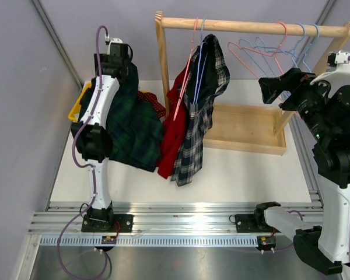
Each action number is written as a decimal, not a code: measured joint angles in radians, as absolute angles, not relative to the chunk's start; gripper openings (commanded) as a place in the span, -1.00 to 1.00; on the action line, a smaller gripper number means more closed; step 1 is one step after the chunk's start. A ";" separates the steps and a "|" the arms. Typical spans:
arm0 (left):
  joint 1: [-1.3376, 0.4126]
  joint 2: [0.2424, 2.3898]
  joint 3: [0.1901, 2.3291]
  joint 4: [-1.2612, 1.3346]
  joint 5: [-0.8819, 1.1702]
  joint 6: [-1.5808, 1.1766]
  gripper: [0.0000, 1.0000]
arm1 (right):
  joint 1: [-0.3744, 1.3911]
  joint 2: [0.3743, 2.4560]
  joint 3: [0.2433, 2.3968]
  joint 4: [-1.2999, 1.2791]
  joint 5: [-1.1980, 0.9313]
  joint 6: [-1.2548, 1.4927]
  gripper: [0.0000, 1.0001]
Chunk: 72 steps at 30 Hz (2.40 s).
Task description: Remove the skirt from the hanger
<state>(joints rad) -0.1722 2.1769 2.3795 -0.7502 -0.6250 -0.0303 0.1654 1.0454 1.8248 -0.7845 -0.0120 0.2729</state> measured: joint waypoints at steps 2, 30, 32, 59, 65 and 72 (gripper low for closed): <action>-0.163 2.174 2.309 -0.780 -0.603 -0.067 0.98 | 0.165 1.042 1.837 -0.775 -0.068 0.273 0.99; -0.689 0.901 1.182 -0.796 -0.605 -0.364 0.98 | 0.547 1.622 2.315 -0.931 -0.134 0.314 0.19; -0.694 0.862 1.159 -0.807 -0.604 -0.384 0.98 | 0.559 1.621 2.292 -0.929 -0.113 0.317 0.14; -0.718 0.752 1.096 -0.838 -0.561 -0.454 0.98 | 0.606 1.682 2.217 -0.879 0.093 0.331 -1.00; -0.766 0.782 1.137 -0.839 -0.533 -0.435 0.98 | 0.607 1.634 2.218 -0.941 0.169 0.287 -1.00; -0.975 0.967 1.407 -0.825 -0.596 -0.373 0.98 | 0.607 1.542 2.238 -0.998 0.241 0.247 -1.00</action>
<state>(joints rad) -0.9749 0.9668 1.4071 -0.8249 -0.5957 -0.3729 0.6071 1.5417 2.2379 -0.9981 0.2409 0.2470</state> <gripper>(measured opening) 0.987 0.030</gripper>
